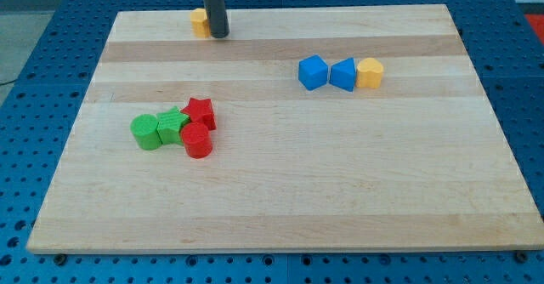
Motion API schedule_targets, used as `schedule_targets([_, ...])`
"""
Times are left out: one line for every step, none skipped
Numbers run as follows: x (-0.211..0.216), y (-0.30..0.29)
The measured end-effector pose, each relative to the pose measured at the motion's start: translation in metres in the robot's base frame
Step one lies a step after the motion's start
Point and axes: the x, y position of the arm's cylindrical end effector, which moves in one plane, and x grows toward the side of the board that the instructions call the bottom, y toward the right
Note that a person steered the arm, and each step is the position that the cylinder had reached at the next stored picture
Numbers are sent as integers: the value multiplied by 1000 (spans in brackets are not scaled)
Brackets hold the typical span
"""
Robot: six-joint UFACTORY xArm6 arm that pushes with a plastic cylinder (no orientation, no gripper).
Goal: Push the yellow hexagon to the left side of the board
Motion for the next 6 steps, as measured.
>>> schedule_targets([0, 8])
schedule_targets([-5, 31])
schedule_targets([-15, 19])
schedule_targets([-22, -11])
schedule_targets([-22, -51])
schedule_targets([-22, -73])
